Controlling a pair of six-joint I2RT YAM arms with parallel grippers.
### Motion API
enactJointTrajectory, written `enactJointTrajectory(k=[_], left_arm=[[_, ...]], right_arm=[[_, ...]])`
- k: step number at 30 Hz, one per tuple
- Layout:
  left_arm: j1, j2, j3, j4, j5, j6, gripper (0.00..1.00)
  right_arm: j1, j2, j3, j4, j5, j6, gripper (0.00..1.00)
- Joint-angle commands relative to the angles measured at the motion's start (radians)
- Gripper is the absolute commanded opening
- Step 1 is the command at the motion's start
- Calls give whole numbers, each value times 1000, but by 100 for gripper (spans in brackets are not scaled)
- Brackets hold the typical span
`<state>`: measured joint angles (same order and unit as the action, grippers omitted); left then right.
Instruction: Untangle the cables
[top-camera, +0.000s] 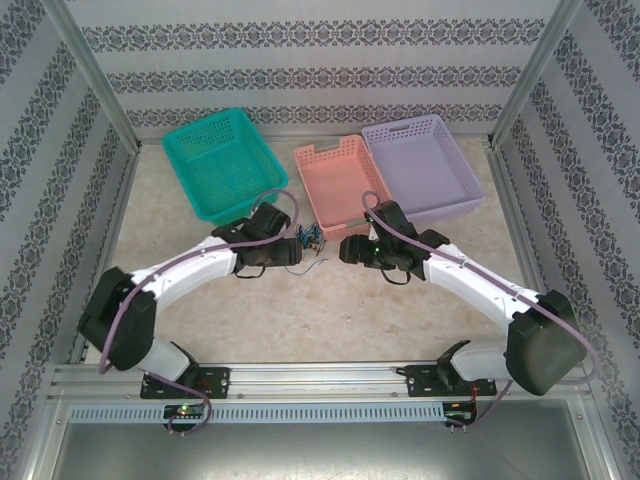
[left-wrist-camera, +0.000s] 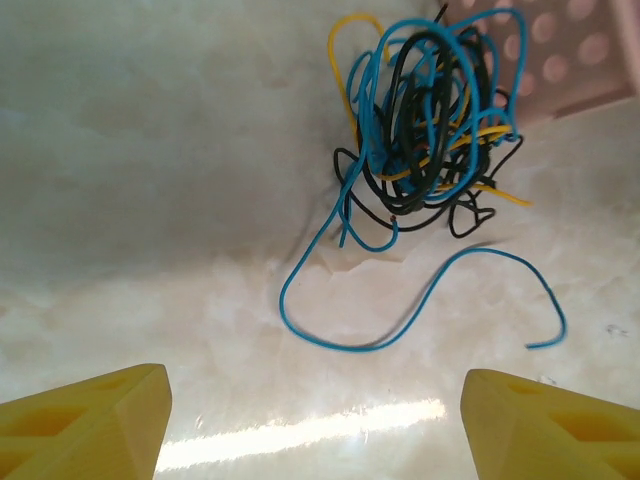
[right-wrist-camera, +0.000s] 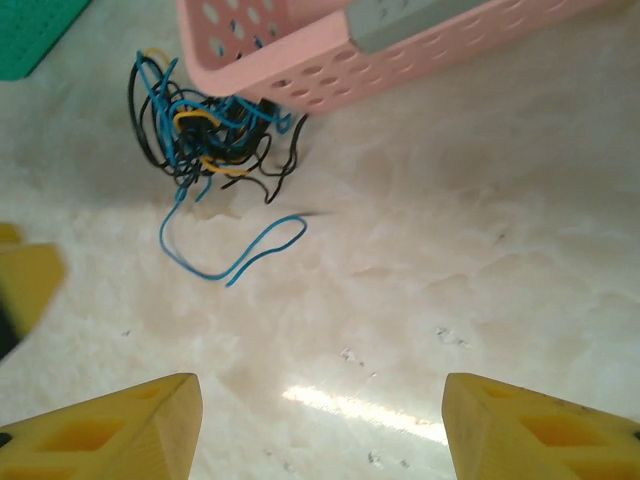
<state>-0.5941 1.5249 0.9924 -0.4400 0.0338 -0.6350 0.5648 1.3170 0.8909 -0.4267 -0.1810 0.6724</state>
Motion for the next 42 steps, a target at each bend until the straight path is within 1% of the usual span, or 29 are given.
enactJointTrajectory(k=[1,3,6,7,8,11,12,13,14,15,16,17,19,23,28,30,33,36,38,40,42], left_arm=[[9,63,28,143,51,39,76],[19,119,58,169,66,62,73],[37,197,104,187,88,71,62],[39,215,119,182,82,77,57],[40,228,131,169,64,81,54],[43,254,128,178,36,86,51],[46,262,121,195,43,87,48],[48,271,117,212,56,90,41],[48,280,116,225,67,94,31],[49,289,117,234,80,99,16],[47,293,117,232,86,102,5],[48,287,112,227,84,100,0],[47,239,62,230,77,86,0],[47,72,-71,213,97,57,0],[47,-139,-244,186,215,27,0],[48,-196,-301,197,262,10,0],[48,-228,-357,213,295,-16,0],[47,-227,-371,236,297,-39,0],[47,-224,-367,247,298,-50,0],[48,-224,-366,256,301,-55,0],[48,-223,-366,251,295,-54,0]], right_arm=[[-21,-22,-22,39,-67,19,66],[-35,-33,-44,57,-88,36,66],[-43,-56,-66,55,-96,48,66],[-44,-64,-74,55,-98,48,66],[-45,-70,-76,51,-98,50,66],[-57,-92,-92,42,-98,55,65],[-60,-99,-98,45,-99,60,65],[-62,-102,-105,50,-100,62,64],[-64,-104,-109,53,-103,65,64],[-65,-102,-112,58,-106,67,63],[-66,-100,-113,60,-111,67,61],[-66,-94,-112,59,-117,66,60],[-61,-79,-106,56,-127,57,57],[-22,-42,-86,44,-121,36,56],[67,57,-44,80,-132,29,55],[104,106,-16,111,-153,25,55],[163,194,44,150,-174,25,57],[205,292,108,201,-193,60,58],[217,358,144,241,-206,104,56],[227,427,188,277,-221,144,53],[241,485,235,283,-229,163,50]])
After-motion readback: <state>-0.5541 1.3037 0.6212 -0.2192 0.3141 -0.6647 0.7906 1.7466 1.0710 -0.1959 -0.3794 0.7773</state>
